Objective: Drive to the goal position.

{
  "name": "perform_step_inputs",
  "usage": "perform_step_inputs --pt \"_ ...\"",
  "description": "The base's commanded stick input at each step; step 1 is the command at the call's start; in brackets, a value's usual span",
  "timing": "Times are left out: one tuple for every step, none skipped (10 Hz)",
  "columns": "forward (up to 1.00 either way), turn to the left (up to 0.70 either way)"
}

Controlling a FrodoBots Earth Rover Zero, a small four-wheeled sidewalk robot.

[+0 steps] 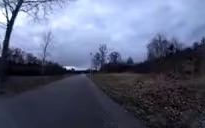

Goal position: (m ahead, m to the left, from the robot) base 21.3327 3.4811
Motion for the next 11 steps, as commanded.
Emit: perform_step_inputs --pt "0.5 0.43" --pt "0.5 0.5" --pt "0.5 0.5" --pt "0.5 0.33" --pt "0.5 0.0" --pt "0.5 0.0" --pt "0.5 0.0" --pt "0.5 0.0" --pt "0.5 0.0" --pt "0.5 0.0" --pt "0.5 0.0"
